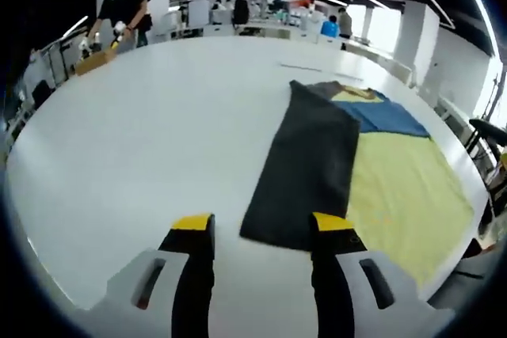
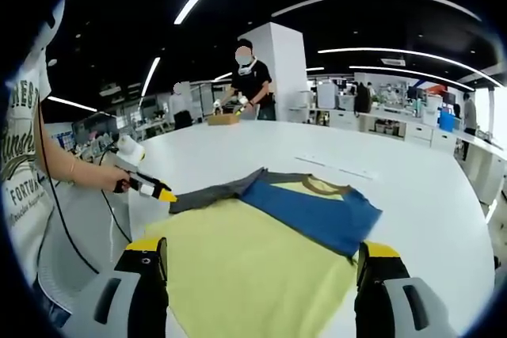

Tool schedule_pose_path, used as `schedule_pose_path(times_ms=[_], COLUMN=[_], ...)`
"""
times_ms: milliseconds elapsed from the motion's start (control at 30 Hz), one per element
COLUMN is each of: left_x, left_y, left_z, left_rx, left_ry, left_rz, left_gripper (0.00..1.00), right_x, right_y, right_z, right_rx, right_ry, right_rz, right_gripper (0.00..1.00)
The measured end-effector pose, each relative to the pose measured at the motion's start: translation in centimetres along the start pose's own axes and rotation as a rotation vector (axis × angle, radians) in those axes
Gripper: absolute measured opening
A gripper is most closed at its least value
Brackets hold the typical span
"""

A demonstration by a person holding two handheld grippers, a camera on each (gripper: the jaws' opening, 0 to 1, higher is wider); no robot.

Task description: Fold the garment on the visible template until the final outline fits inside the template.

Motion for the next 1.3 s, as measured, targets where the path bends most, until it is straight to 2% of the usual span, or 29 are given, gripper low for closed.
schedule_pose_path(times_ms=[300,367,467,633,867,1000,1233,1300], left_x=[0.16,0.39,0.33,0.20,0.11,0.33,0.24,0.13], left_y=[-0.08,-0.03,-0.03,0.36,0.31,-0.13,0.02,-0.17], left_z=[0.25,0.61,0.40,0.50,0.57,0.49,0.36,0.17], left_rx=[0.012,0.035,0.047,0.070,0.013,-0.054,-0.056,-0.004], left_ry=[-0.015,-0.046,-0.031,-0.037,-0.042,-0.037,-0.039,-0.046], left_rz=[-0.006,-0.007,-0.010,-0.022,-0.036,-0.028,-0.018,-0.031], left_gripper=[0.28,0.26,0.25,0.20,0.14,0.03,0.00,0.00], right_x=[0.01,-0.03,-0.09,-0.13,-0.15,-0.24,-0.18,-0.14], right_y=[-0.17,-0.19,-0.22,-0.30,-0.39,-0.31,-0.35,-0.46], right_z=[0.11,0.18,0.23,0.38,0.57,0.60,0.69,0.72], right_rx=[0.005,0.005,0.007,0.008,0.010,0.007,0.009,0.008], right_ry=[-0.003,-0.005,-0.006,-0.009,-0.011,-0.013,-0.013,-0.015], right_rz=[0.002,0.003,0.005,0.009,0.011,0.015,0.015,0.012], right_gripper=[0.99,0.99,0.99,0.99,0.99,0.99,0.99,0.99])
Point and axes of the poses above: the point that each gripper's makers call its tool centre point, and the gripper's own axes: x roughly forward along the fingers, y roughly to its right, z roughly out of its underside, the point moved 6 cm from there along -x, roughly backward along the fingers, and after that the axes turned 10 degrees about -y, right-handed, at the moved point
